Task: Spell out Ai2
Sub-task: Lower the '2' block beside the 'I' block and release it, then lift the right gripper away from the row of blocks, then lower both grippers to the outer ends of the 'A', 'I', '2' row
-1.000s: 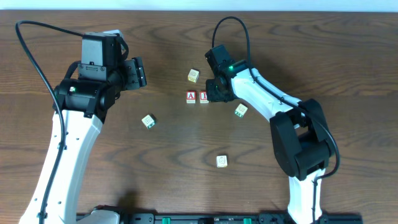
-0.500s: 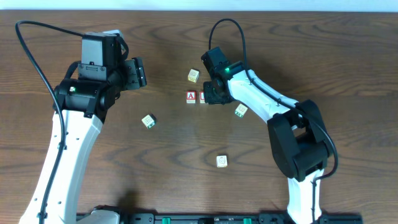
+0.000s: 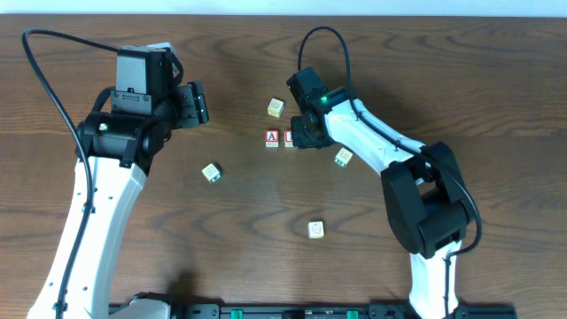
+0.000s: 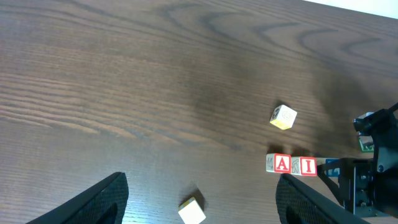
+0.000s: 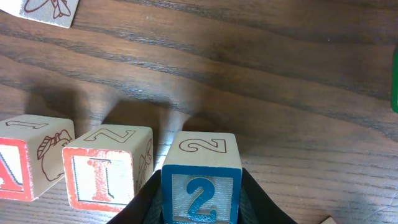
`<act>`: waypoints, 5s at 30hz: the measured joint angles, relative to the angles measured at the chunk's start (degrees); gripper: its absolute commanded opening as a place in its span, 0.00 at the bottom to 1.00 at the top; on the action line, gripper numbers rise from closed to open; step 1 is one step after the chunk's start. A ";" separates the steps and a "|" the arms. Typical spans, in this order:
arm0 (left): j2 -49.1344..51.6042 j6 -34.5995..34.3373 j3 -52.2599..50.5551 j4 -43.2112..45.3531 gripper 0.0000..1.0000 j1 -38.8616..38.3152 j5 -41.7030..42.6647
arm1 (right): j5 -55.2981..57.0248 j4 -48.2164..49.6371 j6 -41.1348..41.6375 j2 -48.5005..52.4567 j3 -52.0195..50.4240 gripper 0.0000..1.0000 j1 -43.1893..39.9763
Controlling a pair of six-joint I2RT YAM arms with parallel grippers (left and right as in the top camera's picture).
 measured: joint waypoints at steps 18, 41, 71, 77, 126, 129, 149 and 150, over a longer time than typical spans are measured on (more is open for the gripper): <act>0.00 0.00 0.00 0.00 0.77 0.00 0.00 | 0.22 0.35 0.07 0.57 -0.02 0.31 0.07; 0.00 0.00 0.00 -0.02 0.77 0.00 0.00 | 2.34 2.38 0.22 0.57 -0.02 0.37 0.07; 6.12 -0.57 0.00 -0.02 0.58 0.00 4.42 | 4.85 -5.44 -0.24 0.68 10.49 0.01 -4.22; 15.87 -1.73 0.00 0.00 0.06 -1.14 9.90 | 4.37 -12.61 -3.02 0.35 15.30 0.02 -6.86; 32.87 -16.15 -10.84 25.81 0.05 -7.13 23.15 | -17.29 -0.55 -11.39 0.35 0.26 0.02 -10.93; 32.87 -16.57 -10.84 25.92 0.06 -7.30 23.19 | -17.38 -0.55 -11.39 0.35 0.26 0.02 -10.86; 32.87 -17.64 -10.84 26.40 0.05 -9.29 23.76 | -18.10 -0.59 -11.34 0.35 0.26 0.02 -9.05; 32.87 -17.86 -10.84 26.56 0.06 -9.51 23.76 | -18.10 -0.59 -11.30 0.35 0.26 0.01 -9.05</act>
